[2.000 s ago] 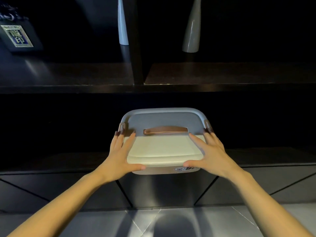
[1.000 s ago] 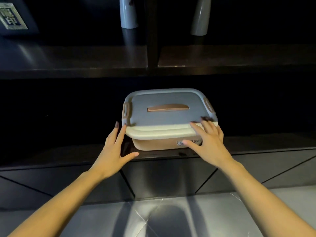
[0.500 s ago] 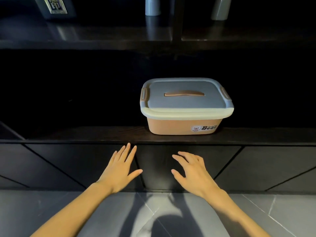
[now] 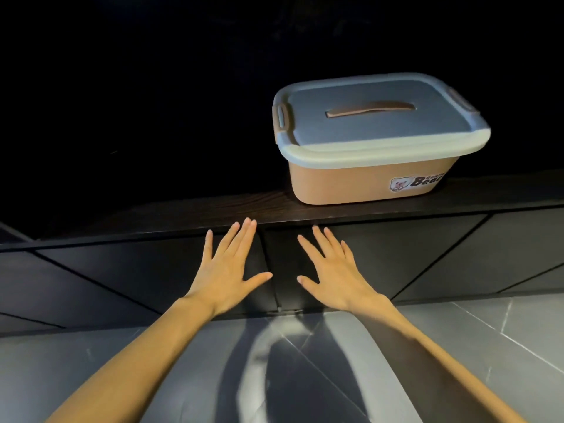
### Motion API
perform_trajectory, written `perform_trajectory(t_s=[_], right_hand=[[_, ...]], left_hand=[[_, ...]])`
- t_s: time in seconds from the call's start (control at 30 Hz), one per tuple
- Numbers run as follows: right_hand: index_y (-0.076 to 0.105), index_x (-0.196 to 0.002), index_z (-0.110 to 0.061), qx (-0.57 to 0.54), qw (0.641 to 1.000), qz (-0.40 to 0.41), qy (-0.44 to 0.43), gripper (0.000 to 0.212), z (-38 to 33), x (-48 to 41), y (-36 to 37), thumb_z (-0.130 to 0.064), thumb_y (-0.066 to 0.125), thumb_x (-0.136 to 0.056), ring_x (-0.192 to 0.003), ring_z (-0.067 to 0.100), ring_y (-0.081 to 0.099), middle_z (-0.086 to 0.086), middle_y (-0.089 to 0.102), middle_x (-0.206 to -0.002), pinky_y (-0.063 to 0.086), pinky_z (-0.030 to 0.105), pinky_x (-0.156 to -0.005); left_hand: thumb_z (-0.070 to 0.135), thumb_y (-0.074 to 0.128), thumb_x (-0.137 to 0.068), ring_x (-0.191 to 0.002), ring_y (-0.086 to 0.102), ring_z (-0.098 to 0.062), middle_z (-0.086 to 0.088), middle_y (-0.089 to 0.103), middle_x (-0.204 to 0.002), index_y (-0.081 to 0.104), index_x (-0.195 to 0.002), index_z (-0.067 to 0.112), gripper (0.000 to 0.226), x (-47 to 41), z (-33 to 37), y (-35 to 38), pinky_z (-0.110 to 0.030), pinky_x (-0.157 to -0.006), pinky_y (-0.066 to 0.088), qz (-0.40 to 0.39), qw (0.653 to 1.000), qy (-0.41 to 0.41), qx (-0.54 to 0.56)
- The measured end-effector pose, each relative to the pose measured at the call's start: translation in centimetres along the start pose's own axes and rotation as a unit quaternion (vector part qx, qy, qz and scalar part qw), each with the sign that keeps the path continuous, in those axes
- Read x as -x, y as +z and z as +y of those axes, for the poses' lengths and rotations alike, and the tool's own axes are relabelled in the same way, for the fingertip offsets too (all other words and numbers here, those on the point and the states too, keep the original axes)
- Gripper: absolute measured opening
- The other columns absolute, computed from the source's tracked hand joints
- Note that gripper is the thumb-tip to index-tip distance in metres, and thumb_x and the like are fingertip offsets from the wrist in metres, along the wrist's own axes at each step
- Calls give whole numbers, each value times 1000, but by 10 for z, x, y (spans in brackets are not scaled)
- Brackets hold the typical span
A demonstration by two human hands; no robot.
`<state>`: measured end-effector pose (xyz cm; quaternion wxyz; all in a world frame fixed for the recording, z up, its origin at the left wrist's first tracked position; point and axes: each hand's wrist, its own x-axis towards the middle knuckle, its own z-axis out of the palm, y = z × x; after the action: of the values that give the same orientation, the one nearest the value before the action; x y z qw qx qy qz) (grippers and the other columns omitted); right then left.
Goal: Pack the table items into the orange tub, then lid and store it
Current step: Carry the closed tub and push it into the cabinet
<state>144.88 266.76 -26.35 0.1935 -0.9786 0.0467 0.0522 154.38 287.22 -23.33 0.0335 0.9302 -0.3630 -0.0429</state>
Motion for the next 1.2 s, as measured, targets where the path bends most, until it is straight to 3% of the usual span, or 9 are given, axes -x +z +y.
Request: perform_trajectory(t_s=[0.23, 0.4, 0.5, 0.67, 0.73, 0.8, 0.87, 1.03, 1.2], right_hand=[[-5, -147, -27, 58, 996, 65, 23, 81, -14, -19, 21, -47, 46, -88, -143, 23, -11, 8, 1, -157, -9, 47, -112], [22, -143, -18, 94, 985, 131, 60, 80, -20, -25, 15, -56, 50, -79, -132, 23, 20, 7, 27, -142, 17, 45, -101], [30, -139, -18, 95, 984, 140, 63, 75, -23, -20, 10, -59, 46, -79, -124, 23, 29, 4, 33, -134, 17, 44, -100], [44, -124, -25, -14, 984, 157, 85, 52, -29, 17, 16, -53, 46, -81, -132, 18, 25, 0, 36, -131, -4, 45, -112], [51, -112, -27, -25, 979, 183, 91, 44, -29, 42, 18, -57, 43, -81, -120, 14, 36, -5, 45, -116, 8, 39, -106], [52, -101, -27, -31, 973, 202, 105, 42, -26, 68, 15, -61, 40, -80, -102, 11, 44, -11, 49, -95, 14, 31, -85], [52, -100, -27, -46, 969, 210, 124, 45, -24, 93, 11, -65, 40, -78, -93, 10, 45, -15, 45, -83, 12, 29, -76], [55, -91, -24, -56, 955, 219, 194, 35, -4, 165, 12, -57, 54, -79, -90, 15, 48, -16, 45, -78, 18, 30, -76], [52, -86, -27, -50, 926, 219, 305, 30, 38, 228, 1, -55, 58, -78, -93, 18, 49, -11, 53, -82, 21, 33, -78]], left_hand=[[71, 32, -77, -136, -10, 0, 7, 8, -155, -23, -138, 31, 91, -5, -20, -3, -40, -113, -15, 14, 996, 52, 74], [67, 35, -79, -138, -11, -2, 7, 2, -155, -22, -137, 30, 90, -4, -23, -5, -41, -114, -12, 7, 992, 74, 99], [65, 36, -80, -139, -14, -4, 7, -4, -155, -25, -135, 32, 89, 0, -21, -8, -42, -113, -13, -12, 990, 72, 121], [72, 30, -75, -138, -18, -3, 11, -11, -153, -30, -131, 38, 89, 14, -14, -11, -39, -112, -14, -30, 988, 86, 124], [72, 29, -73, -138, -18, -4, 11, -11, -153, -29, -132, 37, 89, 21, -9, -13, -38, -112, -13, -38, 987, 92, 126], [72, 30, -73, -138, -17, -5, 9, -11, -153, -28, -132, 36, 90, 26, -1, -17, -38, -113, -11, -49, 986, 101, 126], [71, 32, -74, -138, -17, -6, 9, -12, -152, -27, -133, 35, 91, 31, 10, -23, -39, -114, -9, -58, 984, 116, 121], [69, 34, -75, -137, -15, -6, 13, -15, -147, -25, -134, 32, 91, 35, 42, -36, -37, -114, -7, -50, 981, 149, 113], [69, 35, -75, -141, -8, -13, 2, -6, -155, -18, -141, 30, 93, 35, 71, -40, -41, -115, -1, -44, 979, 151, 128]])
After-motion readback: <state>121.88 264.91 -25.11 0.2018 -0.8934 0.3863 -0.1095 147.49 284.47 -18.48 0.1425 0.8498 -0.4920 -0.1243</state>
